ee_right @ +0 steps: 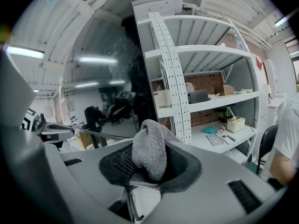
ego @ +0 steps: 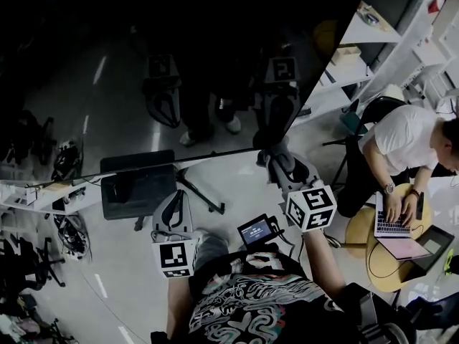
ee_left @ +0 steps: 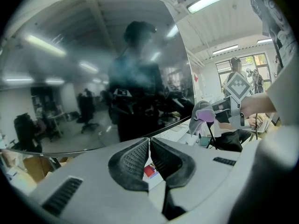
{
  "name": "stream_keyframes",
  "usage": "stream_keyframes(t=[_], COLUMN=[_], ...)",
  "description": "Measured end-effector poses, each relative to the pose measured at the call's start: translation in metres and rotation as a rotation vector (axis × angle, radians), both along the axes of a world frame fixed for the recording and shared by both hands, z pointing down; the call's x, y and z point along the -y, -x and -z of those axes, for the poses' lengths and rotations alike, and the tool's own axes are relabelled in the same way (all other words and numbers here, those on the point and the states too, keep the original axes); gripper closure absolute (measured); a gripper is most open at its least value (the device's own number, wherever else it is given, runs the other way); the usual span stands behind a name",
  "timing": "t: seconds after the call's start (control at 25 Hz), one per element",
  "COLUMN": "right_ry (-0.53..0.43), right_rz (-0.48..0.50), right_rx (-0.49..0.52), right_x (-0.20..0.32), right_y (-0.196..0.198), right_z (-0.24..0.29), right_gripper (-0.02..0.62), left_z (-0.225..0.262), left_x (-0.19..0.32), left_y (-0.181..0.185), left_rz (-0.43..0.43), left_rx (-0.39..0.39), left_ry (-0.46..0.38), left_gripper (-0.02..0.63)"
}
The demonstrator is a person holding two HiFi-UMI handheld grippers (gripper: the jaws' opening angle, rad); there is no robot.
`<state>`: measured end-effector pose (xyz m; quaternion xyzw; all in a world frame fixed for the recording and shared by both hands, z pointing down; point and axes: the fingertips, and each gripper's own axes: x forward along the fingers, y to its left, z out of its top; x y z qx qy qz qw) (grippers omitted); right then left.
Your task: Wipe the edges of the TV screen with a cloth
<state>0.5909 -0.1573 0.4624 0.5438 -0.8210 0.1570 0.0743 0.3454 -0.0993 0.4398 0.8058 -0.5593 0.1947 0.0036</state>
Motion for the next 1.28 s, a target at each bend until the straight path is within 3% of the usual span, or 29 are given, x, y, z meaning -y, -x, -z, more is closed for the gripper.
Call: stream_keyframes(t=[1.28], right_ry=[-0.004], right_rz=[0.049], right_rx=[-0.054], right_x=[0.018], right_y=[0.015], right_z=[0.004], right_gripper=[0.446], left_z=[-0.008], left_x=[0.016], left_y=[-0.005], left_rz=[-0.006], left_rx=[-0.05], left_ry=[0.013], left_gripper=[0.581])
